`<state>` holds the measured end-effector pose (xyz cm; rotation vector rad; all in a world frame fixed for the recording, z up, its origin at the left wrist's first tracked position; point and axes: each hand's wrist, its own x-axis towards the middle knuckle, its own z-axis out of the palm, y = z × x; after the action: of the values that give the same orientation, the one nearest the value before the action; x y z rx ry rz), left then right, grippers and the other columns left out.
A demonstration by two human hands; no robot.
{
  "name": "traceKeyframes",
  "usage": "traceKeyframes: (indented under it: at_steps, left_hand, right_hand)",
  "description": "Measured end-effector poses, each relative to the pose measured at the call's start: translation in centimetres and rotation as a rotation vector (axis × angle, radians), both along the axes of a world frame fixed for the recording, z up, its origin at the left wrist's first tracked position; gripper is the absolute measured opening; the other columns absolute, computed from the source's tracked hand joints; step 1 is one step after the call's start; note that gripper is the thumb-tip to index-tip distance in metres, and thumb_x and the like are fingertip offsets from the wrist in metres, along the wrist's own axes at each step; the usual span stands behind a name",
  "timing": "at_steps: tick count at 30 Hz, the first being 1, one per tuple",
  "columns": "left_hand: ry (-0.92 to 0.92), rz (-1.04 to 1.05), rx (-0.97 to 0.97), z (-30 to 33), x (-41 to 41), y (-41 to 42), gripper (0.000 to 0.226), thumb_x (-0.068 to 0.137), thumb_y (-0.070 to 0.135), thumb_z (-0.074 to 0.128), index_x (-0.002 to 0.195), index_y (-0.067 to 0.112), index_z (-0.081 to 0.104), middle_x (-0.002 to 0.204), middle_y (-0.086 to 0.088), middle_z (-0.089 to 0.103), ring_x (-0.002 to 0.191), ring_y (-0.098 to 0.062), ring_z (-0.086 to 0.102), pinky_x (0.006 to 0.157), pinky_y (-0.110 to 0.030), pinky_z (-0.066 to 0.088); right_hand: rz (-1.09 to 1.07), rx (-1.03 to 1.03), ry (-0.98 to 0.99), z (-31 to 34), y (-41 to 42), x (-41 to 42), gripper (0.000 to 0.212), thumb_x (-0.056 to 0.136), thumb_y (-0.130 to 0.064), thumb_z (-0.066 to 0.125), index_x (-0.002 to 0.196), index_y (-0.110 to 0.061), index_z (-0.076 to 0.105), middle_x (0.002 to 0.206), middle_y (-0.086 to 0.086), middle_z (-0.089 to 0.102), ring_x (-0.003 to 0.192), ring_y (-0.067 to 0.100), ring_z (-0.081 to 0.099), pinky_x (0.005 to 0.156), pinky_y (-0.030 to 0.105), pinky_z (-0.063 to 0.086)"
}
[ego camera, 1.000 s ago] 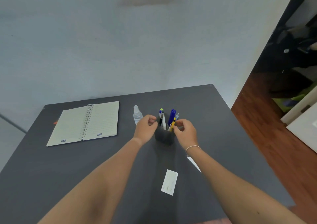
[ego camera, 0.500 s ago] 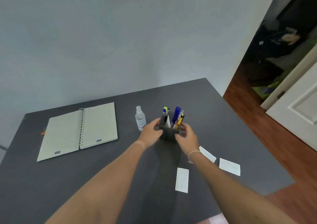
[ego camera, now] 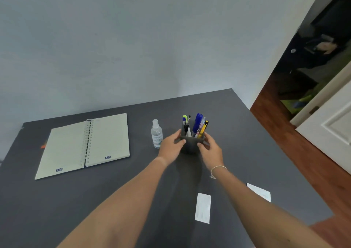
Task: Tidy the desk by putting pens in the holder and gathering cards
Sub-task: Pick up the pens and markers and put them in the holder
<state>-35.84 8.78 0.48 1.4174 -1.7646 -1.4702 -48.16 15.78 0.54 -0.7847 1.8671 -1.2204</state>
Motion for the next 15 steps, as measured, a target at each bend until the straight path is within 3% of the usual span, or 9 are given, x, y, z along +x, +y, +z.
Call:
traceKeyframes:
  at_steps: [8,15]
  left_hand:
    - [0.018,0.154,-0.044,1.8,-4.5,-2.7,0.052,0.093,0.012,0.051,0.142,0.014,0.036,0.143,-0.003,0.048,0.134,-0.019,0.043,0.105,-0.02,0.029]
    - [0.032,0.342,-0.02,2.2,-7.0,-7.1,0.051,0.091,0.012,0.053,0.141,0.017,0.04,0.139,-0.005,0.053,0.13,-0.019,0.048,0.11,-0.028,0.034]
  right_hand:
    - [0.15,-0.02,0.055,1.7,-5.3,-5.3,0.05,0.092,-0.006,0.053,0.139,-0.016,0.042,0.137,0.007,0.054,0.127,0.022,0.05,0.106,0.034,0.041]
    - [0.3,-0.043,0.085,2.2,-11.9,-8.1,0.049,0.091,-0.004,0.053,0.138,-0.015,0.044,0.134,0.007,0.056,0.123,0.021,0.053,0.102,0.027,0.04]
